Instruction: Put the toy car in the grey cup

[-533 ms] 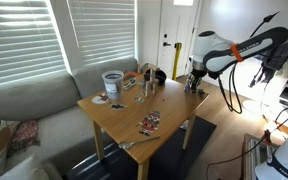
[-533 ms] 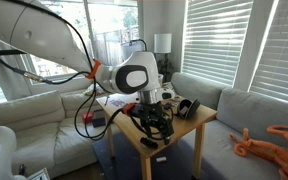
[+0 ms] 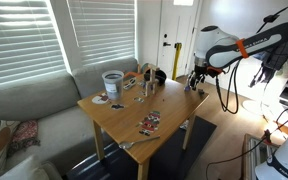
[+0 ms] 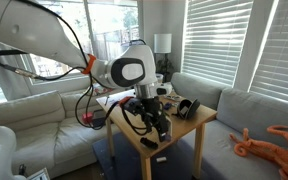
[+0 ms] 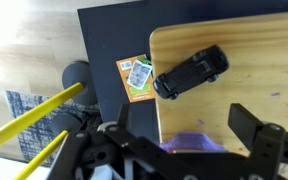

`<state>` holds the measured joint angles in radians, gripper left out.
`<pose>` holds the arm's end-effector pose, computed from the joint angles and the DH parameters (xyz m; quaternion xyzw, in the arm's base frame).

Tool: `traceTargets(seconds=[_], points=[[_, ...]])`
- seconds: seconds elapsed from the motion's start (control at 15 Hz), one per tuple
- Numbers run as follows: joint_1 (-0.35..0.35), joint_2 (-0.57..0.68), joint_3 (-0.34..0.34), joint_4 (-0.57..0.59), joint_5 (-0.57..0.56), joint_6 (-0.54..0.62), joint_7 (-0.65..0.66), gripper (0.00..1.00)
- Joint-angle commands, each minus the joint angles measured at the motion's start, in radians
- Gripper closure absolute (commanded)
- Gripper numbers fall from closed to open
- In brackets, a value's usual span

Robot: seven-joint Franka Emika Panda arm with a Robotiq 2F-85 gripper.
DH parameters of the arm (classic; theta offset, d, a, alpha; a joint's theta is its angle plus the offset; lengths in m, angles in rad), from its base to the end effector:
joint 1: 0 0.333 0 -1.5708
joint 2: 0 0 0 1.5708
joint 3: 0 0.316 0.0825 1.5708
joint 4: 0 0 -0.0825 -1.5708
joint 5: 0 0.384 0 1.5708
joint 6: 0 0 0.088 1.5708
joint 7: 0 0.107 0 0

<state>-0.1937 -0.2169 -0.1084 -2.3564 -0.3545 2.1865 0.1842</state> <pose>0.4493 -0.1542 0.4203 0.9805 -0.1407 0.0159 0.1359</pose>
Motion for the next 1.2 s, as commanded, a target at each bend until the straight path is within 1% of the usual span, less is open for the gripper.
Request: traceTargets(seconds=[0.0, 0.13, 0.2, 0.27, 0.33, 0.4, 0.67, 0.73, 0.8, 0.87, 0.93, 1.0, 1.13], points=[[-0.010, -0.105, 0.035, -0.048, -0.014, -0.108, 0.197, 0.00], [-0.021, -0.131, 0.042, -0.068, -0.015, -0.141, 0.282, 0.00], [-0.026, -0.141, 0.033, -0.102, -0.016, -0.072, 0.306, 0.00], [-0.030, -0.142, 0.032, -0.118, -0.016, -0.047, 0.331, 0.00], [-0.036, -0.133, 0.031, -0.140, -0.022, 0.012, 0.357, 0.00], [-0.038, -0.128, 0.032, -0.153, -0.008, 0.035, 0.369, 0.00], [-0.048, -0.144, 0.061, -0.234, -0.024, 0.158, 0.444, 0.00], [-0.057, -0.145, 0.069, -0.250, -0.039, 0.198, 0.476, 0.12], [-0.061, -0.143, 0.075, -0.258, -0.042, 0.221, 0.499, 0.28], [-0.068, -0.139, 0.080, -0.264, -0.052, 0.247, 0.519, 0.34], [-0.074, -0.137, 0.086, -0.266, -0.059, 0.264, 0.534, 0.43], [-0.081, -0.137, 0.091, -0.269, -0.069, 0.283, 0.548, 0.49], [-0.092, -0.140, 0.099, -0.266, -0.086, 0.304, 0.568, 0.63]])
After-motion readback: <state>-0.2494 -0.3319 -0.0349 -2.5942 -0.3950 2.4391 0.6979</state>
